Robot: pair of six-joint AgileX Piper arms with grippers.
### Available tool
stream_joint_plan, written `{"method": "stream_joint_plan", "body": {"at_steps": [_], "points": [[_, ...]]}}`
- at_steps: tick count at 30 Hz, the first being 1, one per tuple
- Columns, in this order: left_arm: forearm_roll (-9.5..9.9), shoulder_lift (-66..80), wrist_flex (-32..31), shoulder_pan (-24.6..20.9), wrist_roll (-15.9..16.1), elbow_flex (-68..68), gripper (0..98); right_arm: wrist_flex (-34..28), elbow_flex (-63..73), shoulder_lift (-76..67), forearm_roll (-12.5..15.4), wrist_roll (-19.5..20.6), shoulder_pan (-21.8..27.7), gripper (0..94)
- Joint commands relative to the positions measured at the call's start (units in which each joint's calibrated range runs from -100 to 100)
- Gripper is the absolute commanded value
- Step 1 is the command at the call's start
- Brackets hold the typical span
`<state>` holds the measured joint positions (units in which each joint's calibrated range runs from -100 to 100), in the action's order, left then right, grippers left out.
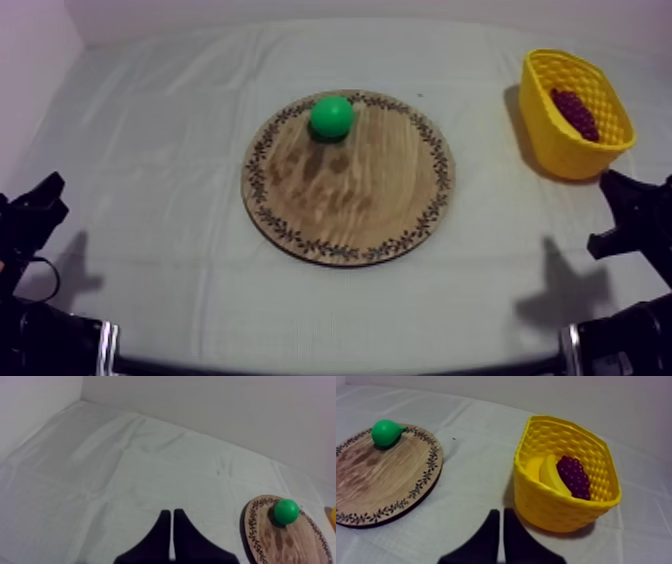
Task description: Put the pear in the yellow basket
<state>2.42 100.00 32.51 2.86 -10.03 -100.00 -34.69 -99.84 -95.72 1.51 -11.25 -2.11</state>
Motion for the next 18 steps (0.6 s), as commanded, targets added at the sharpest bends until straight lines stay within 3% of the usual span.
{"method": "stream_joint_plan", "body": {"at_steps": [1, 18], "points": [[0.0, 0.0, -0.01, 0.0, -0.01, 0.0, 0.1, 0.02, -0.04, -0.04, 0.03, -1.18, -0.03, 2.8], [0.0, 0.0, -0.01, 0.0, -0.01, 0.0, 0.1, 0.02, -0.04, -0.04, 0.03, -0.49, -0.25, 0.7]]}}
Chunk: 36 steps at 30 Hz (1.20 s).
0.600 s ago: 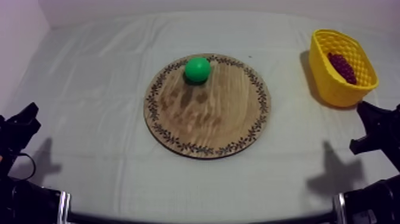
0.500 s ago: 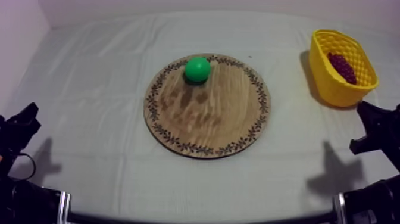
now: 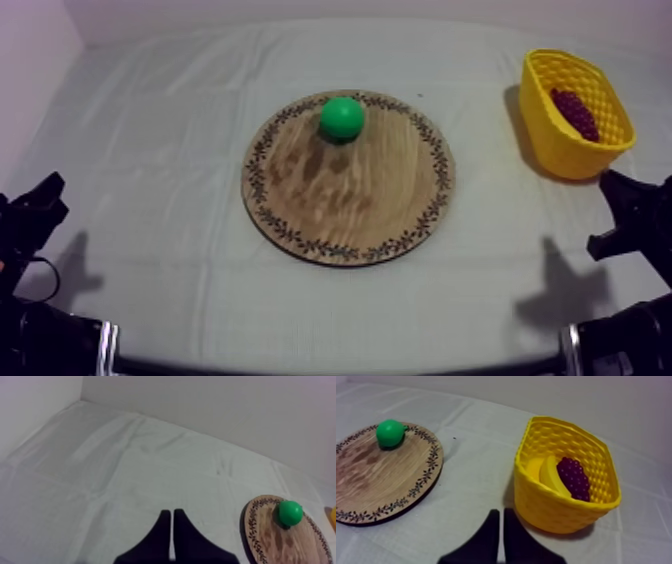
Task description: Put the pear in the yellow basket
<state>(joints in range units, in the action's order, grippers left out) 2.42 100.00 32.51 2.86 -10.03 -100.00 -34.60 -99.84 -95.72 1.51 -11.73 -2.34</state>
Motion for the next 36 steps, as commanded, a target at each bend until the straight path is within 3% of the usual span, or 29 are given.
{"method": "stream_joint_plan", "body": {"at_steps": [1, 12, 27, 36], "points": [[0.0, 0.0, -0.01, 0.0, -0.01, 0.0, 0.1, -0.07, -0.04, -0.04, 0.03, -0.01, -0.1, 0.7], [0.0, 0.0, -0.01, 0.0, -0.01, 0.0, 0.1, -0.07, -0.04, -0.04, 0.07, -0.21, -0.62, 0.7], [0.0, 0.0, -0.01, 0.0, -0.01, 0.0, 0.1, 4.01, 5.29, 6.16, 3.23, -5.26, -3.79, 0.4], [0.0, 0.0, -0.01, 0.0, -0.01, 0.0, 0.1, 4.13, 19.1, 21.0, 0.15, -2.53, -10.45, 0.4]]}}
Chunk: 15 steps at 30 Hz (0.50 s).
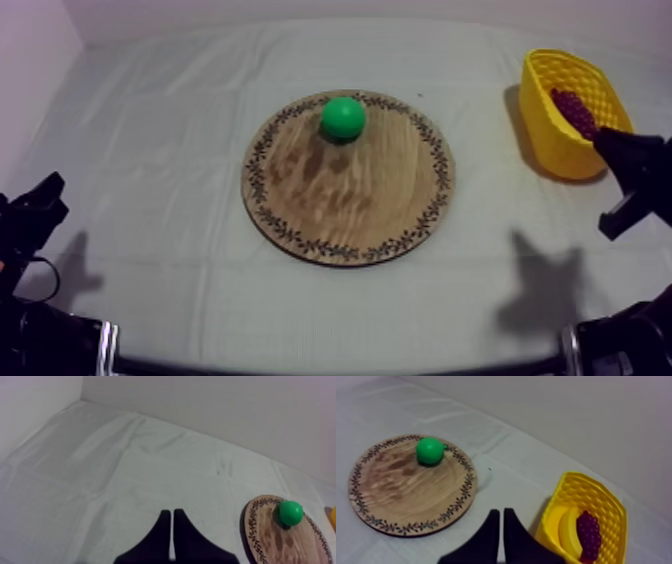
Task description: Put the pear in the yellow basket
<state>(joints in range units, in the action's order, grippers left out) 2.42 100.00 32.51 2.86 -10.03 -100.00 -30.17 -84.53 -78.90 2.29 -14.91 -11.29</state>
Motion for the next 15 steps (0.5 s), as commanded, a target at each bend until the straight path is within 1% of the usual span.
{"method": "stream_joint_plan", "body": {"at_steps": [1, 4, 8, 11, 15], "points": [[0.0, 0.0, -0.01, 0.0, -0.01, 0.0, 0.1, -0.67, 5.82, 6.3, -1.24, 1.23, -2.25, 0.4], [0.0, 0.0, -0.01, 0.0, -0.01, 0.0, 0.1, -2.88, 12.58, 12.91, -3.74, 3.94, -4.62, 0.4], [0.0, 0.0, -0.01, 0.0, -0.01, 0.0, 0.1, -7.44, 22.21, 20.87, -8.38, 9.29, -8.76, 0.5], [0.0, 0.0, -0.01, 0.0, -0.01, 0.0, 0.1, -12.53, 29.69, 26.37, -11.63, 13.11, -12.0, 0.5], [0.0, 0.0, -0.01, 0.0, -0.01, 0.0, 0.1, -20.42, 39.45, 33.3, -14.87, 17.35, -15.79, 0.6]]}}
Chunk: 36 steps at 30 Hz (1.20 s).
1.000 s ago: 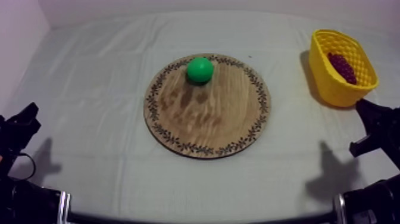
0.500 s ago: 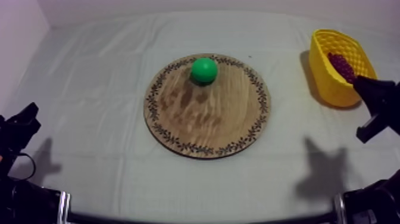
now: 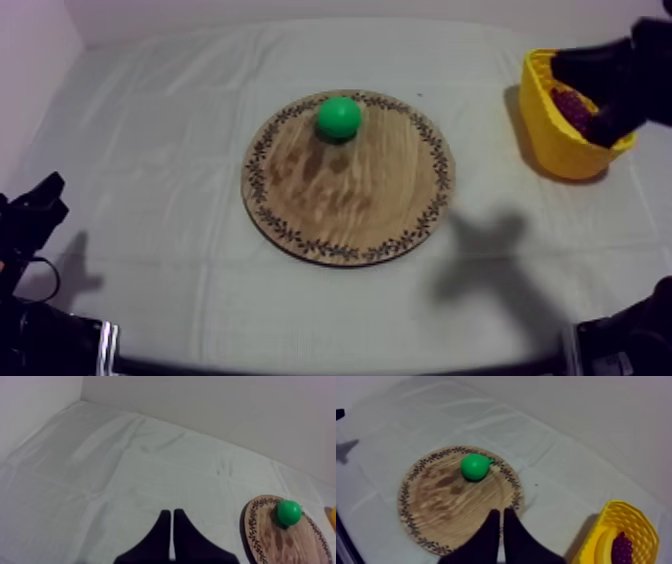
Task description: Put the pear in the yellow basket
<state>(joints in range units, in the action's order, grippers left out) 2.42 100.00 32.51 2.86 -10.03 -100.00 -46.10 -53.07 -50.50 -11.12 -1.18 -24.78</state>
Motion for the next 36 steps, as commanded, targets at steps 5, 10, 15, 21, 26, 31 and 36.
{"method": "stream_joint_plan", "body": {"at_steps": [5, 10, 15, 21, 26, 31, 36], "points": [[0.0, 0.0, -0.01, 0.0, -0.01, 0.0, 0.1, -13.04, 17.79, 12.87, -3.73, 7.18, -5.16, 0.6], [0.0, 0.0, -0.01, 0.0, -0.01, 0.0, 0.1, -21.42, 25.91, 20.87, -6.15, 10.79, -7.57, 0.5], [0.0, 0.0, -0.01, 0.0, -0.01, 0.0, 0.1, -28.7, 34.83, 28.93, -7.44, 13.47, -9.03, 0.4], [0.0, 0.0, -0.01, 0.0, -0.01, 0.0, 0.1, -35.53, 45.11, 37.1, -8.4, 16.17, -10.77, 0.3], [0.0, 0.0, -0.01, 0.0, -0.01, 0.0, 0.1, -41.32, 53.02, 43.65, -9.67, 18.57, -12.51, 0.3], [0.0, 0.0, -0.01, 0.0, -0.01, 0.0, 0.1, -44.63, 59.31, 49.56, -10.63, 20.46, -12.54, 0.3], [0.0, 0.0, -0.01, 0.0, -0.01, 0.0, 0.1, -47.26, 64.69, 55.43, -11.78, 22.96, -11.75, 0.2]]}}
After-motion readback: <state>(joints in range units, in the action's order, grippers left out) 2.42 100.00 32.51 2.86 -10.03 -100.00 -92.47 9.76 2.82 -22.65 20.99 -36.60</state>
